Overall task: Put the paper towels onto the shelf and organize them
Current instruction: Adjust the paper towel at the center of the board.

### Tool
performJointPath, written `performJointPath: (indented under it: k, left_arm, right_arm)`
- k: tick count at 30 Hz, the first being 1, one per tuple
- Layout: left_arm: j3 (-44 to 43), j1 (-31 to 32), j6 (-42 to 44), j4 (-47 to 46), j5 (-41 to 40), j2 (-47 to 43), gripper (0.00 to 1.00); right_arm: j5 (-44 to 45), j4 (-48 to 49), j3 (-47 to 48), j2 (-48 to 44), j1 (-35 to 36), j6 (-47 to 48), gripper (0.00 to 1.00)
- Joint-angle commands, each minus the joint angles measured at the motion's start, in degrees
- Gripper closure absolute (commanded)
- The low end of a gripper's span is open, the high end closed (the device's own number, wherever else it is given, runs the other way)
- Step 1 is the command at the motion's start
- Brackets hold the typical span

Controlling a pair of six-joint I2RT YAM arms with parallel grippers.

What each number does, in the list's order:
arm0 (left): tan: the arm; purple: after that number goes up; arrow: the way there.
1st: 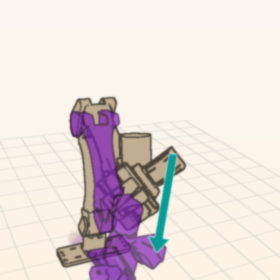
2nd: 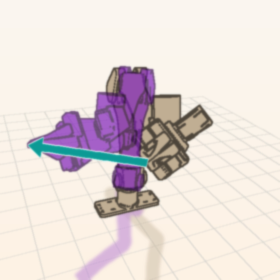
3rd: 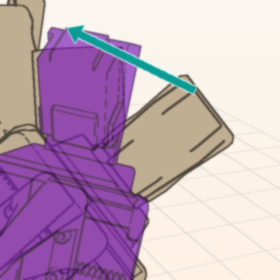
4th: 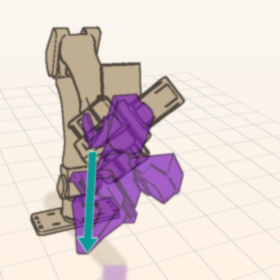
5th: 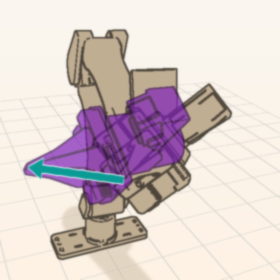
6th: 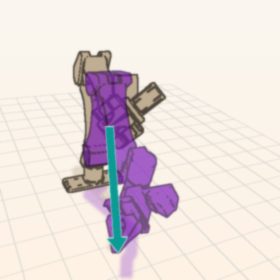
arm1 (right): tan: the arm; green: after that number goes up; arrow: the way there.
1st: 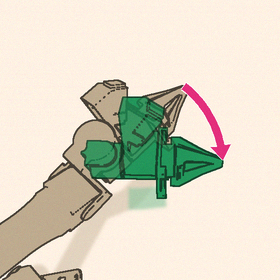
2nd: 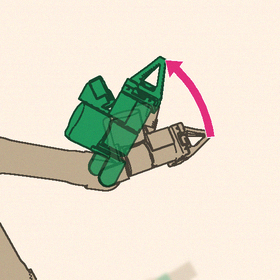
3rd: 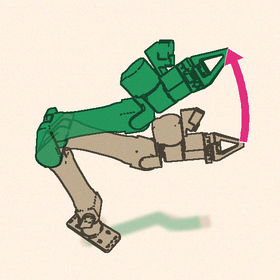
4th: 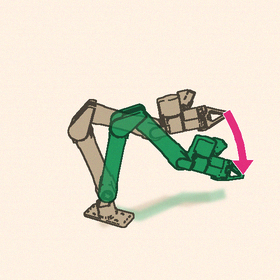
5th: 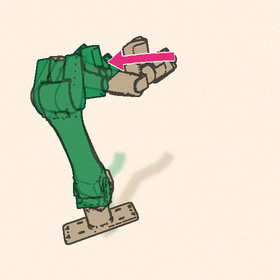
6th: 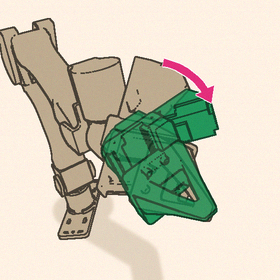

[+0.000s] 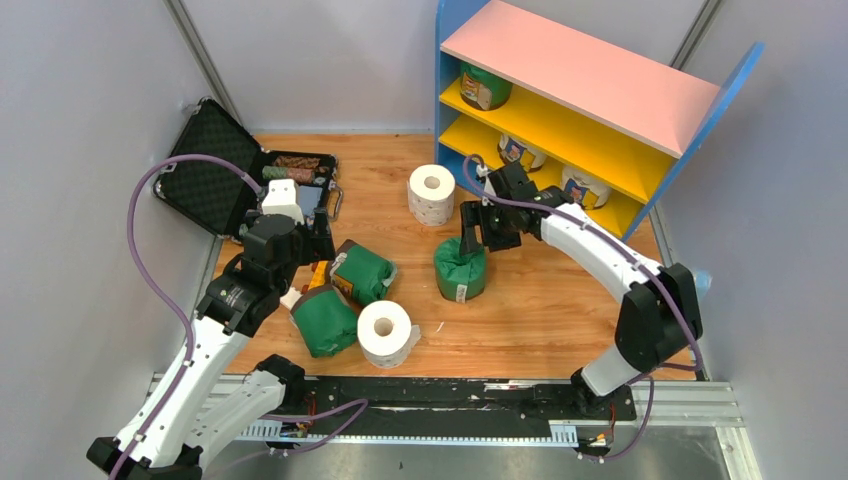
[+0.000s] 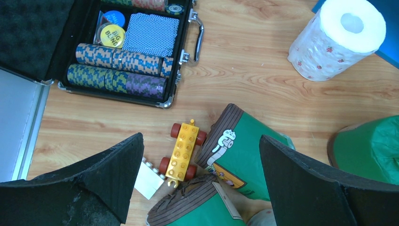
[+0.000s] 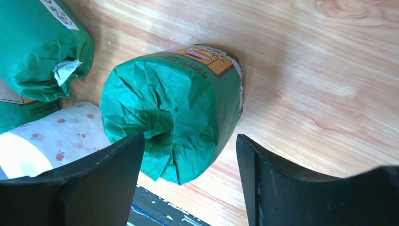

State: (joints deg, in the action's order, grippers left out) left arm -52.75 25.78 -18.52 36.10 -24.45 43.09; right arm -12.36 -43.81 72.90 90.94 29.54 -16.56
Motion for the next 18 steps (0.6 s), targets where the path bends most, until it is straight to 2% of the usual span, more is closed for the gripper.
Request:
performJointPath:
  k: [1, 4, 9, 14, 18]
  left_arm:
    - [0.1, -0.3, 0.7, -1.6, 0.0, -0.2, 0.00]
    - [0.1, -0.3, 0.8, -1.6, 0.0, -0.4, 0.00]
    - [0.1, -0.3, 0.7, -1.6, -0.2, -0.6, 0.00]
    - [0.1, -0.3, 0.7, -1.6, -0.2, -0.6, 0.00]
    - [0.1, -0.3, 0.7, -1.6, -0.3, -0.7, 0.00]
  right_arm:
    - [6.3, -2.0, 3.7, -7.3, 0.7, -2.7, 0.23]
    - [12.9, -2.7, 3.6, -10.7, 4.5, -3.8, 0.12]
    - [28.2, -3.6, 1.9, -13.0, 15.8, -6.9, 0.01]
    - [38.0, -8.1, 2.4, -9.3, 25.3, -12.2, 0.00]
    - [43.1, -13.0, 4.4, -3.6, 29.4, -17.3, 0.00]
